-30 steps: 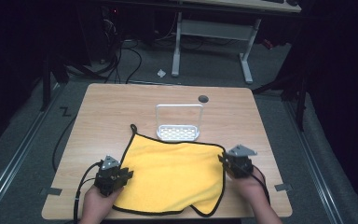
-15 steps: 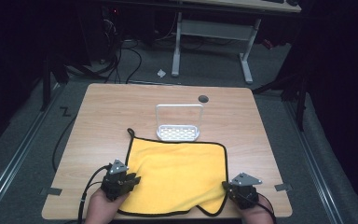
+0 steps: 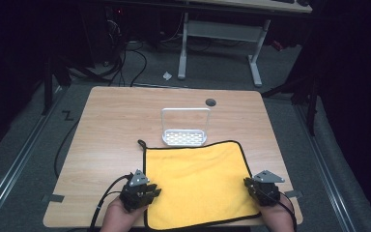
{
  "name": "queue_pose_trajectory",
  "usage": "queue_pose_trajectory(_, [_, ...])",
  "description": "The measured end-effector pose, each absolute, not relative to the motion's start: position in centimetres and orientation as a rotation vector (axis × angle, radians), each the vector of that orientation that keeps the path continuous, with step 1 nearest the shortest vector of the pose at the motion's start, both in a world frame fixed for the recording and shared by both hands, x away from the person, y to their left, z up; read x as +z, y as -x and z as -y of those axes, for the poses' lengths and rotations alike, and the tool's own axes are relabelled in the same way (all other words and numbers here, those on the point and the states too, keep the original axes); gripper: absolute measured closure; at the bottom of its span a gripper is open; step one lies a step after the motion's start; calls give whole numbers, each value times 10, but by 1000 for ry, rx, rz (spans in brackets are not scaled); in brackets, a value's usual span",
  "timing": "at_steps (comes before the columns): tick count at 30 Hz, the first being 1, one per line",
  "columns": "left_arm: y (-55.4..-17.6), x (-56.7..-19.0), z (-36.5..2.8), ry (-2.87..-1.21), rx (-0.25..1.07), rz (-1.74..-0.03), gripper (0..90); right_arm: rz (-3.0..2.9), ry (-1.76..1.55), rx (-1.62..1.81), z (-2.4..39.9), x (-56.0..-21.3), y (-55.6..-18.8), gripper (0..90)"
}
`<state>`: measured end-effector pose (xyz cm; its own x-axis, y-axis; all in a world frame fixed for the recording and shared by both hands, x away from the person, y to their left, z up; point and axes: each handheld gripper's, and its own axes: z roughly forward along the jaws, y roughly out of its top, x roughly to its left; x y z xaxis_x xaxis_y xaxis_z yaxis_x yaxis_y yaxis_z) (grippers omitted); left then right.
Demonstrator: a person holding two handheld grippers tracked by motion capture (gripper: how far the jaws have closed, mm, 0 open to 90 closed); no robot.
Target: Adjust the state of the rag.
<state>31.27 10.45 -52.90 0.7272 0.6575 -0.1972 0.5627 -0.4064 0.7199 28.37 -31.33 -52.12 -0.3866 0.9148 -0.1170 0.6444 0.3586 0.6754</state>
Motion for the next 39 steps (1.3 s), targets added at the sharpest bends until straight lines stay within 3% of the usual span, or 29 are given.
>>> queue_pose_trajectory(6, [-319,-529,-111,-2096,159,-942,707,-2146,-1349,769,313,-521,-275,822])
queue_pose_trajectory(11, [-329,-522,-121,-2032,179,-964,598,-2098,-1330,877,306,-509,-283,715])
queue_pose_trajectory(18, [-370,-516,-139,-1950,292,-1072,510,-2087,-1276,912,297,-508,-295,635])
queue_pose_trajectory(24, [-413,-521,-131,-1976,333,-1125,436,-2096,-1249,923,296,-511,-293,606])
queue_pose_trajectory(34, [-436,-531,-109,-2015,380,-1168,433,-2109,-1227,911,300,-516,-287,562])
queue_pose_trajectory(38, [-437,-532,-103,-2040,448,-1150,476,-2104,-1228,918,300,-516,-286,553])
queue_pose_trajectory(39, [-436,-533,-102,-2039,460,-1143,545,-2107,-1221,920,298,-516,-286,550])
